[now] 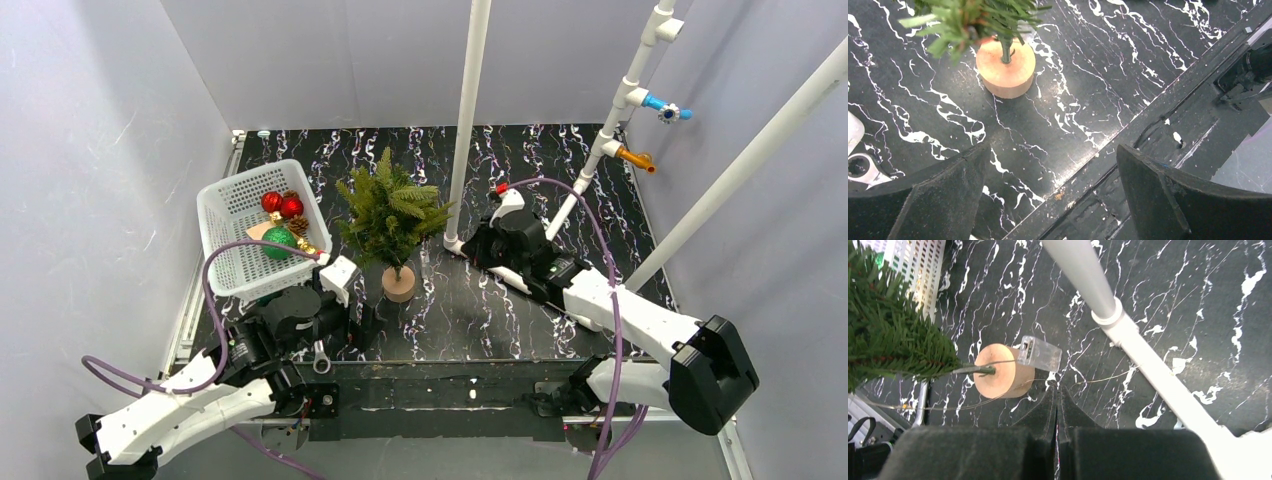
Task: Decorate the small christmas tree
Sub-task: Wrap the decoration item around the Christmas tree.
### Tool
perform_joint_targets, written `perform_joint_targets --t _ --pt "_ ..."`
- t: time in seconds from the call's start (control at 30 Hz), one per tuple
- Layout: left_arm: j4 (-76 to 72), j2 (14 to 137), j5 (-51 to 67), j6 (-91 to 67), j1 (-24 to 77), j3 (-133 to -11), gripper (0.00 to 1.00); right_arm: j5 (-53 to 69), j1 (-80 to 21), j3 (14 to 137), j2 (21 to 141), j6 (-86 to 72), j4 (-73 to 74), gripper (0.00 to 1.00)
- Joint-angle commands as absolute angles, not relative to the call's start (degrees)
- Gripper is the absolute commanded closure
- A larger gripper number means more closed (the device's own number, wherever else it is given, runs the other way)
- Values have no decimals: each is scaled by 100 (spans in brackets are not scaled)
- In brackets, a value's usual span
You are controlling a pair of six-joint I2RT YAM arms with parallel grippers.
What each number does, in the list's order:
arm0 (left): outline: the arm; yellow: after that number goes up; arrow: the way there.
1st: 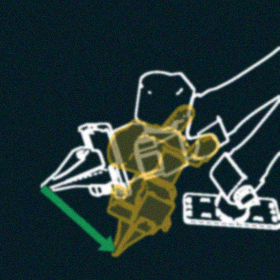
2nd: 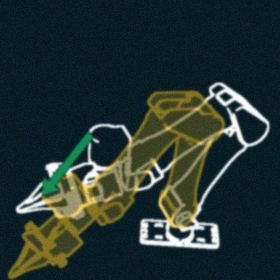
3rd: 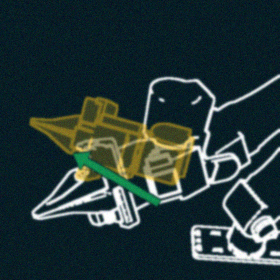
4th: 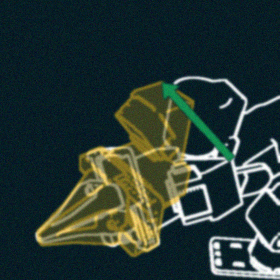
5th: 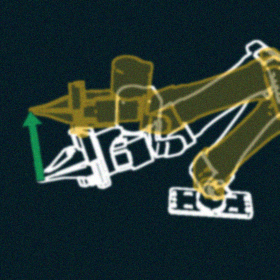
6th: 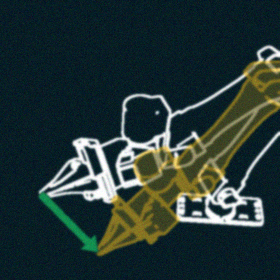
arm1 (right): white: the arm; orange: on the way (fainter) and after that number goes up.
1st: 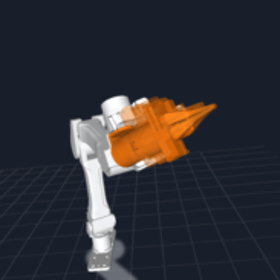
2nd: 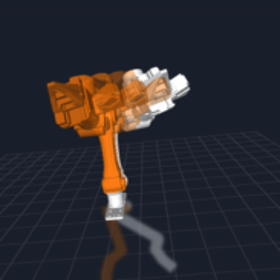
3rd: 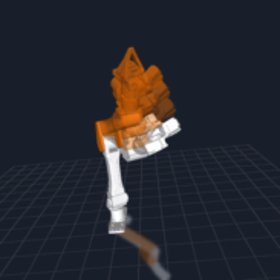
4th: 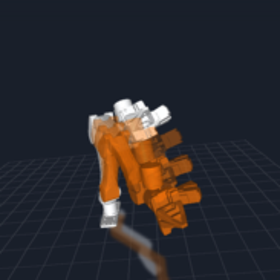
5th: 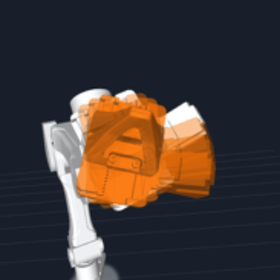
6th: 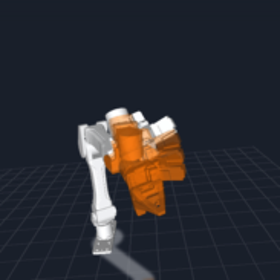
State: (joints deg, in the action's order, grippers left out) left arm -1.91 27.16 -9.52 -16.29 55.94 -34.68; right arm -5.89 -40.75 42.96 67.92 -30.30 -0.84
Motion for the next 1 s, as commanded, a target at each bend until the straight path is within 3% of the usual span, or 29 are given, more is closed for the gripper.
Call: perform_joint_targets --t 0.0,0.27,0.53,0.77,0.97 --pt "-549 2430 -1061 -1464 5599 -3244 2 -679 -4303 4200 6620 -3197 -330 99" --pt "45 1807 -1516 -1276 5594 -3499 2 -1060 -4856 3757 6291 -3511 -308 99" --pt "1186 2342 -1493 -848 5591 -4902 2 -1557 -4878 3804 5434 -3434 537 99" --pt "1029 2588 -1489 -634 5590 -5382 2 -1784 -4881 3453 4656 -3684 842 99" --pt "1015 3088 -1346 -594 5589 -5811 2 -2083 -4838 3680 4791 -3254 947 99"
